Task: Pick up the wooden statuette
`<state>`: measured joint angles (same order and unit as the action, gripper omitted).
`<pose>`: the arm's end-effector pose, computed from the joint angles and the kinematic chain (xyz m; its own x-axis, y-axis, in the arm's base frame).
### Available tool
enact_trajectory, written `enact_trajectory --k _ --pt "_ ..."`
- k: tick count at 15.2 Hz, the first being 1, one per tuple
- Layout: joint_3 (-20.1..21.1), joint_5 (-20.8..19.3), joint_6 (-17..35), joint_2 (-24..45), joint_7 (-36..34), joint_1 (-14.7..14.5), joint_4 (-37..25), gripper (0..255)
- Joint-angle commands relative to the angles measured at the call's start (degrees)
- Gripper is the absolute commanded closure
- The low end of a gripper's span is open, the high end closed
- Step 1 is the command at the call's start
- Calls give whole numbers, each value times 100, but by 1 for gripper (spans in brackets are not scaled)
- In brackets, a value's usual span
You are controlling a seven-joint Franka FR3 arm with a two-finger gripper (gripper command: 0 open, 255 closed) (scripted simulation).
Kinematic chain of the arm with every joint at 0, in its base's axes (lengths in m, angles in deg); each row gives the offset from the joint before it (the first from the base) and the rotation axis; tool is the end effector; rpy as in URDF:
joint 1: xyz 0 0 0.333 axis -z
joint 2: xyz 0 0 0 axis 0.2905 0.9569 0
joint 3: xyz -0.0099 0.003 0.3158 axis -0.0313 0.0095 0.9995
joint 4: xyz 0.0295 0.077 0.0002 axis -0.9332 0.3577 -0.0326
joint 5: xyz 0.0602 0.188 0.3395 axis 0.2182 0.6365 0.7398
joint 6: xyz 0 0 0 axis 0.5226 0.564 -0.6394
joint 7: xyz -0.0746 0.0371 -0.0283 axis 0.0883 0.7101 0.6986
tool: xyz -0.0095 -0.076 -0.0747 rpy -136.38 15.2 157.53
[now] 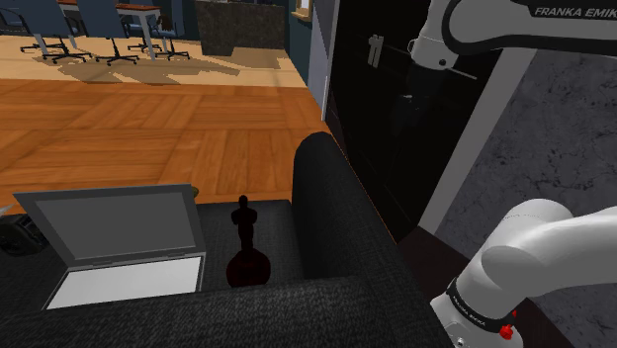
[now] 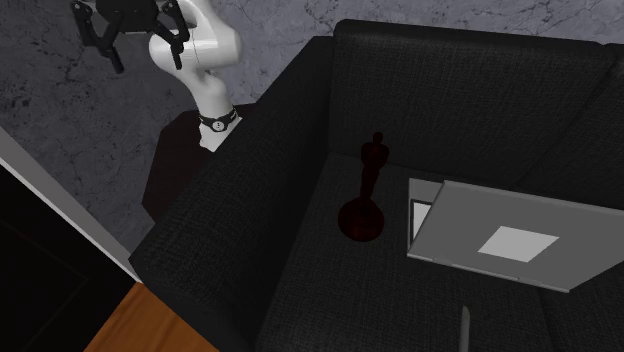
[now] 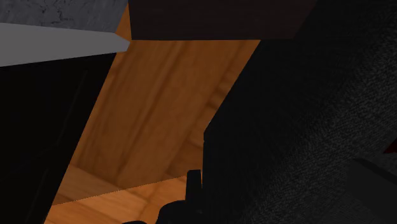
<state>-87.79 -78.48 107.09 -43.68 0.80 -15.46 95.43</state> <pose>0.3168 -0.0272 0.5830 0.9931 0.0639 0.0980 0.0587 -0.9968 0.0545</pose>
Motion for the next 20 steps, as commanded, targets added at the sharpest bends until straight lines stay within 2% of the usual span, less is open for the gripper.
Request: enact_trajectory --k 1,12,20 --pt "0 0 0 0 0 0 0 0" --pt "1112 389 1351 854 -628 -672 168 0" --pt "1969 339 2271 1812 -1161 -983 -87 0"
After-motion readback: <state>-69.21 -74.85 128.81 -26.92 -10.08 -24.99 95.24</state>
